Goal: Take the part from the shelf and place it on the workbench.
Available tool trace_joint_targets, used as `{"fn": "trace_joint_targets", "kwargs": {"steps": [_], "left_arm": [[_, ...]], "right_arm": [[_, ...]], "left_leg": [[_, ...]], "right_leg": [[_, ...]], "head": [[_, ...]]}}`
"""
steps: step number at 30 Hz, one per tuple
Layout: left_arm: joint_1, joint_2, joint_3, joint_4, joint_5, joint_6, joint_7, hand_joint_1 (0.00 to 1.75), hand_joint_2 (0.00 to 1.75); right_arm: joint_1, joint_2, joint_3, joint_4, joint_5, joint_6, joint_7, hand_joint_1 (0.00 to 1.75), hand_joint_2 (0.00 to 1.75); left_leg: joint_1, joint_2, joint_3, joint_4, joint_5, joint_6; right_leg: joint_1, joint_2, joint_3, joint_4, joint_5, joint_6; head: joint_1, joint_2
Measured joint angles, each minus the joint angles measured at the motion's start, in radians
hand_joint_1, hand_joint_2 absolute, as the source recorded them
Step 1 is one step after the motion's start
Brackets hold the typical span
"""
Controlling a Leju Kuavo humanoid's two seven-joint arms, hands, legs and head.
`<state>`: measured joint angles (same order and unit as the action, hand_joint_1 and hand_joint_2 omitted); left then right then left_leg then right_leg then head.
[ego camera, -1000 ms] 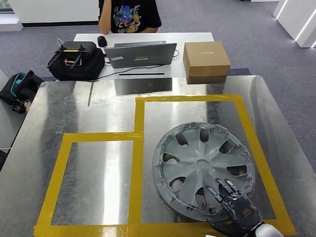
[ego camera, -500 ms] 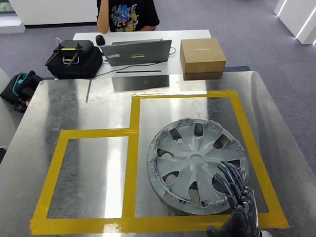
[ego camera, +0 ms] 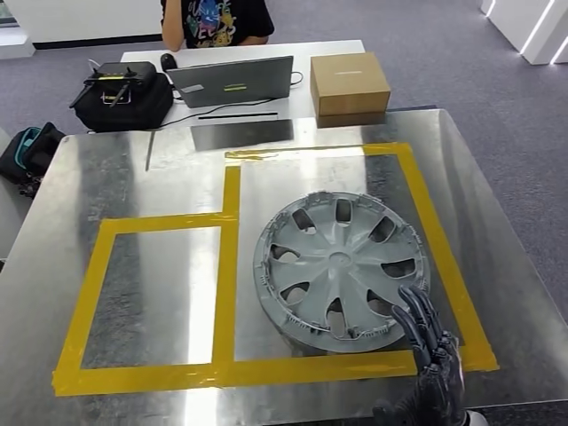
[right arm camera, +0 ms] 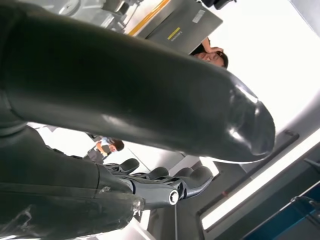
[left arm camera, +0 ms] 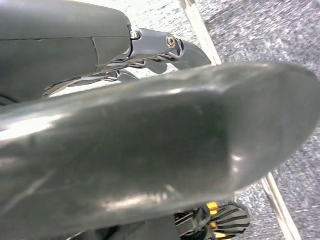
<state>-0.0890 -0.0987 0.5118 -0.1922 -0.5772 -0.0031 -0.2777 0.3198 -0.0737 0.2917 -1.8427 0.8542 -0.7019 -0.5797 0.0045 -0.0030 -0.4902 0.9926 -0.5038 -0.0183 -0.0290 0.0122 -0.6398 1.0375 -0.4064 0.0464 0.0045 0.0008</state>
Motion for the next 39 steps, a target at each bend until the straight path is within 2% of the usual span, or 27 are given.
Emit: {"fn": "trace_joint_targets", "kwargs": {"steps": [3,4,6,8,9,10,11,13,14,15,16,18,19,21,23,24,25,26,28,30,31,33,34,35,36,38,39], "left_arm": [[-0.002,0.0,0.0,0.0,0.0,-0.001,0.0,0.0,0.0],[-0.002,0.0,0.001,0.0,0.0,-0.001,0.001,0.0,0.0],[-0.003,0.0,0.002,0.0,0.001,-0.001,0.002,0.0,0.0],[-0.003,0.0,0.002,0.0,0.001,-0.002,0.003,0.0,0.0],[-0.002,0.0,0.003,0.0,0.001,-0.003,0.003,0.0,0.0],[-0.002,-0.001,0.003,0.0,0.001,-0.004,0.004,0.0,0.0],[-0.001,-0.001,0.003,0.0,0.001,-0.004,0.005,0.0,0.0],[-0.002,-0.002,0.003,0.0,0.001,-0.004,0.006,0.0,0.0],[-0.002,-0.002,0.003,0.0,0.001,-0.004,0.007,0.0,0.0],[-0.002,-0.002,0.003,0.0,0.001,-0.004,0.007,0.0,0.0],[-0.002,-0.002,0.003,0.0,0.001,-0.005,0.008,0.0,0.0],[-0.002,-0.002,0.003,0.0,0.001,-0.006,0.008,0.0,0.0],[-0.002,-0.002,0.003,0.0,0.001,-0.006,0.009,0.0,0.0],[-0.002,-0.001,0.004,0.0,0.001,-0.006,0.01,0.0,0.0],[-0.003,-0.001,0.004,0.0,0.0,-0.007,0.011,0.0,0.0],[-0.003,-0.001,0.004,0.0,0.0,-0.007,0.011,0.0,0.0],[-0.004,-0.001,0.004,0.0,0.0,-0.007,0.011,0.0,0.0],[-0.004,-0.001,0.004,0.0,-0.001,-0.007,0.011,0.0,0.0],[-0.005,-0.001,0.004,0.0,-0.001,-0.007,0.012,0.0,0.0],[-0.01,-0.002,0.004,0.0,-0.003,-0.007,0.014,0.0,0.0],[-0.013,-0.003,0.004,0.0,-0.005,-0.008,0.015,0.0,0.0],[-0.015,-0.004,0.004,0.0,-0.007,-0.008,0.021,0.0,0.0],[-0.015,-0.005,0.004,0.0,-0.007,-0.007,0.023,0.0,0.0],[-0.016,-0.005,0.005,0.0,-0.007,-0.007,0.025,0.0,0.0],[-0.017,-0.005,0.005,0.0,-0.007,-0.007,0.026,0.0,0.0],[-0.017,-0.006,0.007,0.0,-0.007,-0.007,0.027,0.0,0.0],[-0.017,-0.006,0.008,0.0,-0.007,-0.007,0.027,0.0,0.0]], "right_arm": [[-0.001,0.001,-0.001,-0.001,-0.001,0.0,0.001,0.0,0.0],[0.0,0.001,-0.001,-0.001,-0.002,0.0,0.001,0.0,0.0],[-0.001,0.001,-0.001,-0.001,-0.005,0.001,0.003,0.0,0.0],[-0.001,0.002,-0.001,0.0,-0.007,0.001,0.004,0.0,0.0],[-0.001,0.002,0.0,0.001,-0.008,0.001,0.005,0.0,0.0],[-0.001,0.002,0.0,0.001,-0.009,0.001,0.006,0.0,0.0],[-0.002,0.002,0.0,0.002,-0.011,0.001,0.006,0.0,0.0],[-0.005,0.002,0.0,0.003,-0.014,0.001,0.009,0.0,0.0],[-0.007,0.002,0.0,0.003,-0.016,0.001,0.01,0.0,0.0],[-0.009,0.002,0.0,0.003,-0.018,0.001,0.011,0.0,0.0],[-0.011,0.002,0.0,0.003,-0.019,0.001,0.012,0.0,0.0],[-0.011,0.002,0.0,0.004,-0.021,0.001,0.013,0.0,0.0],[-0.013,0.002,0.0,0.004,-0.022,0.001,0.014,0.0,0.0],[-0.016,0.002,0.0,0.004,-0.025,0.001,0.014,0.0,0.0],[-0.017,0.002,-0.001,0.005,-0.031,0.001,0.014,0.0,0.0],[-0.016,0.002,-0.001,0.005,-0.034,0.001,0.014,0.0,0.0],[-0.016,0.002,-0.001,0.005,-0.037,0.001,0.014,0.0,0.0],[-0.016,0.002,-0.001,0.005,-0.038,0.001,0.014,0.0,0.0],[-0.017,0.002,-0.001,0.005,-0.04,0.001,0.014,0.0,0.0],[-0.019,0.002,-0.002,0.003,-0.041,0.001,0.014,0.0,0.0],[-0.02,0.002,-0.004,0.003,-0.041,0.001,0.013,0.0,0.0],[-0.019,0.002,-0.008,0.002,-0.044,0.0,0.012,0.0,0.0],[-0.018,0.002,-0.011,0.002,-0.047,0.0,0.011,0.0,0.0],[-0.016,0.002,-0.015,0.002,-0.05,0.0,0.011,0.0,0.0],[-0.016,0.002,-0.02,0.002,-0.052,0.001,0.011,0.0,0.0],[-0.014,0.002,-0.027,0.0,-0.055,0.001,0.011,0.0,0.0],[-0.012,0.002,-0.03,-0.001,-0.055,0.001,0.01,0.0,0.0]], "left_leg": [[-0.004,0.001,-0.008,-0.014,0.016,0.011],[-0.003,0.003,-0.015,-0.016,0.025,0.019],[-0.002,0.006,-0.033,-0.02,0.045,0.034],[-0.007,0.007,-0.056,-0.018,0.064,0.041],[-0.011,0.007,-0.068,-0.018,0.073,0.043],[-0.014,0.007,-0.08,-0.017,0.083,0.044],[-0.017,0.007,-0.091,-0.017,0.091,0.044],[-0.023,0.007,-0.108,-0.016,0.107,0.041],[-0.025,0.007,-0.113,-0.014,0.114,0.039],[-0.027,0.007,-0.117,-0.013,0.121,0.035],[-0.028,0.007,-0.119,-0.012,0.128,0.031],[-0.026,0.006,-0.123,-0.012,0.14,0.02],[-0.026,0.005,-0.129,-0.006,0.129,0.014],[-0.022,0.003,-0.156,0.059,0.058,-0.001],[-0.014,0.003,-0.196,0.191,-0.04,-0.014],[-0.009,0.003,-0.206,0.248,-0.065,-0.019],[-0.005,0.003,-0.202,0.276,-0.068,-0.022],[-0.001,0.003,-0.18,0.268,-0.051,-0.025],[0.005,0.002,-0.087,0.153,-0.001,-0.03],[0.007,-0.001,0.012,0.009,0.007,-0.026],[0.005,-0.003,0.036,-0.031,0.001,-0.021],[0.0,-0.004,0.034,-0.045,0.003,-0.002],[-0.001,-0.001,0.026,-0.044,0.011,0.008],[-0.002,0.001,0.016,-0.044,0.021,0.019],[-0.002,0.003,0.004,-0.044,0.032,0.028],[-0.005,0.005,-0.023,-0.044,0.055,0.039],[-0.007,0.006,-0.038,-0.043,0.068,0.041]], "right_leg": [[-0.002,0.0,0.0,-0.012,0.017,0.022],[-0.003,-0.002,-0.007,-0.005,0.005,0.026],[-0.002,-0.005,-0.038,0.073,-0.07,0.03],[0.002,-0.006,-0.076,0.207,-0.158,0.031],[0.005,-0.006,-0.082,0.255,-0.176,0.03],[0.009,-0.006,-0.071,0.269,-0.174,0.027],[0.012,-0.006,-0.039,0.244,-0.155,0.022],[0.02,-0.008,0.067,0.106,-0.119,0.009],[0.023,-0.01,0.118,0.037,-0.113,0.003],[0.026,-0.011,0.147,-0.013,-0.115,-0.001],[0.028,-0.012,0.158,-0.037,-0.119,-0.005],[0.027,-0.012,0.147,-0.044,-0.106,-0.017],[0.025,-0.012,0.14,-0.045,-0.097,-0.025],[0.019,-0.014,0.122,-0.048,-0.073,-0.039],[0.018,-0.013,0.096,-0.048,-0.049,-0.041],[0.017,-0.013,0.08,-0.047,-0.037,-0.039],[0.016,-0.013,0.065,-0.047,-0.025,-0.036],[0.014,-0.013,0.051,-0.046,-0.015,-0.032],[0.011,-0.012,0.029,-0.046,0.005,-0.022],[0.01,-0.012,0.013,-0.043,0.024,-0.008],[0.01,-0.012,0.008,-0.044,0.034,-0.002],[0.007,-0.012,0.004,-0.049,0.053,0.012],[0.005,-0.012,-0.001,-0.047,0.049,0.017],[0.003,-0.012,-0.011,-0.03,0.026,0.022],[0.002,-0.013,-0.027,0.009,-0.016,0.025],[0.005,-0.013,-0.066,0.141,-0.12,0.026],[0.007,-0.013,-0.078,0.207,-0.151,0.026]], "head": [[-0.003,0.0],[-0.002,0.0],[0.0,0.0],[0.001,0.0],[0.001,0.0],[0.001,0.0],[0.001,0.0],[0.001,0.0],[0.0,0.0],[0.0,0.0],[-0.001,0.0],[0.0,0.0],[0.0,0.0],[-0.002,0.0],[-0.006,0.0],[-0.006,0.0],[-0.006,0.0],[-0.006,0.0],[-0.006,0.0],[-0.006,0.0],[-0.006,0.0],[-0.005,0.0],[-0.004,0.0],[-0.003,0.0],[-0.002,0.0],[0.0,0.0],[0.0,0.0]]}}
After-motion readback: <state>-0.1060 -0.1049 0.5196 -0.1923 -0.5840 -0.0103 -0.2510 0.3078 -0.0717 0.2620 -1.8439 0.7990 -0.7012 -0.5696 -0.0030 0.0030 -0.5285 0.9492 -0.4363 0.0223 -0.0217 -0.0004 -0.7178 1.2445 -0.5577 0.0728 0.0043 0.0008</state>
